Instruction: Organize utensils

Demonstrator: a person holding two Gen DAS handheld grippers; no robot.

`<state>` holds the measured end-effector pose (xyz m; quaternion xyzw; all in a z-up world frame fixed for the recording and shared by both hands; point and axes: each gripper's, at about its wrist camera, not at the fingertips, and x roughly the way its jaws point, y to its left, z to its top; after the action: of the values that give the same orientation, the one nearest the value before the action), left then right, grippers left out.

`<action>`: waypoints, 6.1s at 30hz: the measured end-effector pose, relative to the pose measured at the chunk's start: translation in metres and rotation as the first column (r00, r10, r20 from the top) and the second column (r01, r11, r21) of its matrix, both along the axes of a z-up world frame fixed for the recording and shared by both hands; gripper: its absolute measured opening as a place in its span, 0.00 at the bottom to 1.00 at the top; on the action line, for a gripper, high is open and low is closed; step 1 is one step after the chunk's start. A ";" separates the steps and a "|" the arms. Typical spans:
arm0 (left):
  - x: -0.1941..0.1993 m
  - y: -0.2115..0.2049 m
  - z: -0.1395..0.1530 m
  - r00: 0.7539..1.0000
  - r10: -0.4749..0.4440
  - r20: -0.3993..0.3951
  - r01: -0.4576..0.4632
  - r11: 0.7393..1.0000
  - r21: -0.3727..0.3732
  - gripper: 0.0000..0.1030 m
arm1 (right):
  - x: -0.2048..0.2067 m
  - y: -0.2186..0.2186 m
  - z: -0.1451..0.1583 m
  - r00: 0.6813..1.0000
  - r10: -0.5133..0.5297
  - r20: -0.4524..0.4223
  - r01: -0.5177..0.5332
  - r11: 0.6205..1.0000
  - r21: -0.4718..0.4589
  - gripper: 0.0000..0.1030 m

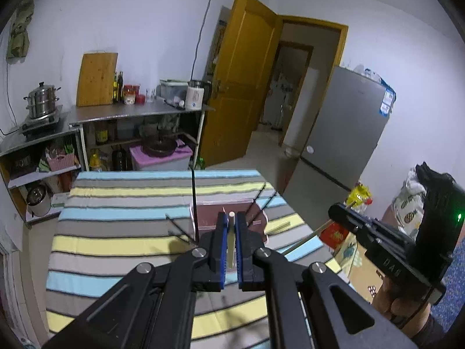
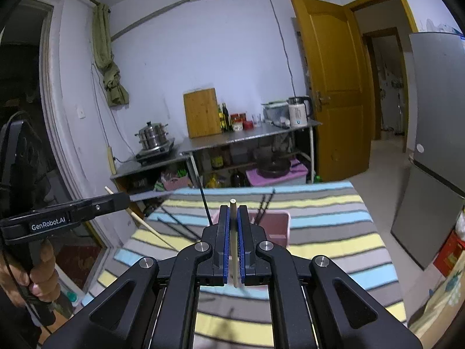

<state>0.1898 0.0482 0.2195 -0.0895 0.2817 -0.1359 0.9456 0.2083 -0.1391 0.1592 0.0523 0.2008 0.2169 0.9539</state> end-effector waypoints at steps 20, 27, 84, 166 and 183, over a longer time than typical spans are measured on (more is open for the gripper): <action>0.068 0.002 -0.033 0.998 0.030 -0.051 -0.029 0.999 0.017 0.05 | 0.064 0.027 -0.025 1.000 -0.025 -0.009 0.025 1.000 -0.008 0.05; 0.080 -0.007 -0.055 0.994 0.026 -0.103 -0.022 0.999 0.032 0.06 | 0.073 0.033 -0.043 0.999 -0.018 -0.035 0.017 1.000 -0.023 0.05; -0.051 -0.016 -0.078 0.998 0.067 0.009 -0.067 0.997 0.033 0.40 | -0.052 -0.003 -0.056 0.998 -0.051 -0.027 0.050 0.997 -0.051 0.13; -0.130 -0.048 -0.154 0.993 0.114 0.040 -0.117 0.988 0.103 0.41 | -0.126 -0.006 -0.136 0.994 -0.089 -0.062 0.082 0.991 -0.104 0.35; -0.131 -0.051 -0.157 0.991 0.123 0.049 -0.128 0.983 0.129 0.41 | -0.128 -0.005 -0.137 0.994 -0.087 -0.063 0.080 0.991 -0.107 0.35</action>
<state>0.0585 -0.0032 0.0627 -0.0415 0.2646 -0.0588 0.9617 0.0801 -0.1441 0.0225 0.0179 0.2416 0.1642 0.9562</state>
